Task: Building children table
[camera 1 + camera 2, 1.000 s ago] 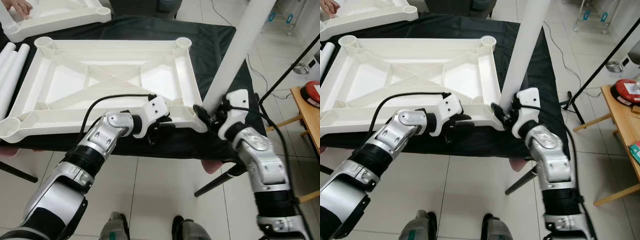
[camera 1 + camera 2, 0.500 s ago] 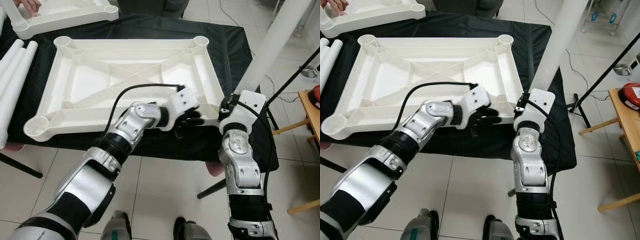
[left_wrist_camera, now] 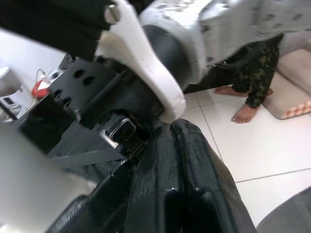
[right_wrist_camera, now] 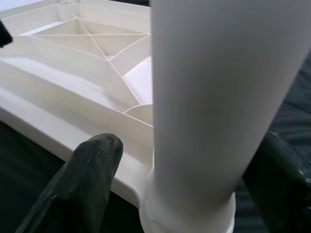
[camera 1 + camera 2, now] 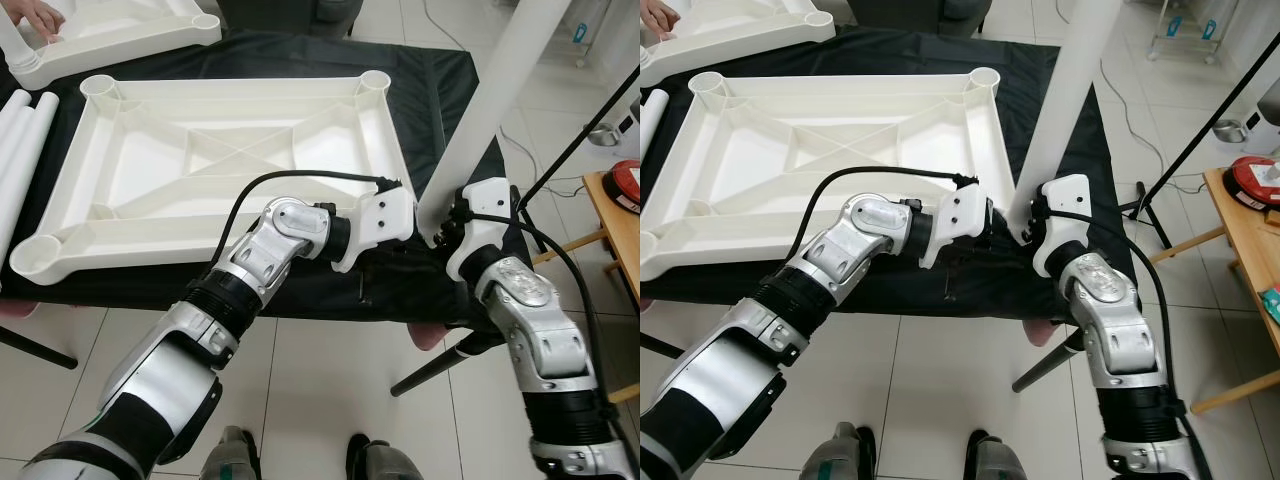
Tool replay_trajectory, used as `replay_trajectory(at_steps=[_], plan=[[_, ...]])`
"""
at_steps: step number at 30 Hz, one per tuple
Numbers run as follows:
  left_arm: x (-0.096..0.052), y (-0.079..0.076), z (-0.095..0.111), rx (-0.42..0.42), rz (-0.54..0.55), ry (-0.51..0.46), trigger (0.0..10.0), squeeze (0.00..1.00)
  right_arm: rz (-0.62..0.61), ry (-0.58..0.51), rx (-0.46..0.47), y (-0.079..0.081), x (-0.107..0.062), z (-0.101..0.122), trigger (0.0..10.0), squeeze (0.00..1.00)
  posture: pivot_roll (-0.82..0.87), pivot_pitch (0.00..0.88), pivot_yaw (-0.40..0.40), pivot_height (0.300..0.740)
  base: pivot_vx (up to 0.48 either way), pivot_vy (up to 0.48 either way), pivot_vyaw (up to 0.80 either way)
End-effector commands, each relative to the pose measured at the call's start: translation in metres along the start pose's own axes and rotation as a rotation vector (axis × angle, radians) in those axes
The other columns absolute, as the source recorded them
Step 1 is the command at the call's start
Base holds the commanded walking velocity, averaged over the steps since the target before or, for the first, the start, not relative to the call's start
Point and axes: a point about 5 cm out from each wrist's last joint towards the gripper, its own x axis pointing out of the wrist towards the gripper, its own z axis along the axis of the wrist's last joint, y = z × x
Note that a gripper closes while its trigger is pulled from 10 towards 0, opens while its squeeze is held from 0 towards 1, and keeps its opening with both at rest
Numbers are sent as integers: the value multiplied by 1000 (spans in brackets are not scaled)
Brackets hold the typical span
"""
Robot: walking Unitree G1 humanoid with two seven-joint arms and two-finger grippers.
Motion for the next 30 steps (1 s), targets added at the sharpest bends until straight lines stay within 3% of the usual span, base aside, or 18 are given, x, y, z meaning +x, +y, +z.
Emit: replay_trajectory(at_steps=[1, 2, 3, 4, 5, 12, 13, 14, 15, 16, 17, 19, 21, 22, 23, 28, 30], plan=[[8, -12, -16, -47, -31, 58, 0, 0, 145, -104, -41, 15, 4, 21, 10000, 0, 138, 168, -12, 740, 0, 0, 0], [8, -12, -16, -47, -31, 58, 0, 0, 145, -104, -41, 15, 4, 21, 10000, 0, 138, 168, -12, 740, 0, 0, 0], [7, -9, -16, -40, 6, 69, 1765, 0, 118, -98, -60, 9, 5, 21, 10000, 0, 138, 168, -12, 740, 0, 0, 0], [7, -9, -16, -40, 6, 69, 1765, 0, 118, -98, -60, 9, 5, 21, 10000, 0, 138, 168, -12, 740, 0, 0, 0], [6, -4, -17, -17, 71, 88, 10000, 0, 67, -89, -69, 4, 7, 19, 10000, 0, 140, 168, -12, 740, 0, 0, 0], [3, -1, -18, -6, 112, 104, 10000, 0, 1, -77, -80, -1, 9, 16, 10000, 0, 140, 168, -10, 740, 0, 0, 0], [-5, 1, -19, 6, 140, 122, 10000, 1000, -74, -59, -85, -5, 10, 11, 10000, 0, 134, 172, -3, 740, 0, 0, 0], [-17, 1, -19, 11, 160, 146, 10000, 686, -166, -33, -84, -10, 9, 4, 10000, 0, 132, 174, 1, 740, 0, 0, 0], [-17, 1, -19, 11, 160, 146, 10000, 686, -166, -33, -84, -10, 9, 4, 10000, 0, 132, 174, 1, 740, 0, 0, 0], [-30, -2, -19, 8, 175, 160, 10000, 0, -261, 10, -85, -17, 6, -5, 10000, 0, 131, 174, 4, 740, 0, 0, 0], [-42, -5, -19, -3, 199, 173, 10000, 0, -361, 47, -87, -25, 3, -12, 10000, 0, 129, 176, 6, 740, 0, 0, 0], [-42, -5, -19, -3, 199, 173, 10000, 0, -361, 47, -87, -25, 3, -12, 10000, 0, 129, 176, 6, 740, 0, 0, 0], [-65, -15, -19, -38, 251, 186, 10000, 0, -509, 105, -114, -44, -5, -21, 10000, 0, 130, 179, 10, 740, 0, 0, 0], [-65, -15, -19, -38, 251, 186, 10000, 0, -509, 105, -114, -44, -5, -21, 10000, 0, 130, 179, 10, 740, 0, 0, 0], [-78, -20, -18, -67, 294, 183, 10000, 0, -550, 115, -129, -53, -7, -22, 10000, 0, 131, 180, 11, 740, 0, 0, 0], [-91, -25, -16, -94, 345, 176, 10000, 0, -555, 117, -166, -63, -3, -22, 10000, 0, 137, 181, 10, 740, 0, 0, 0], [-101, -29, -13, -109, 385, 173, 10000, 0, -647, 142, -196, -84, 2, -20, 10000, 0, 153, 184, 5, 740, 0, 0, 0]])
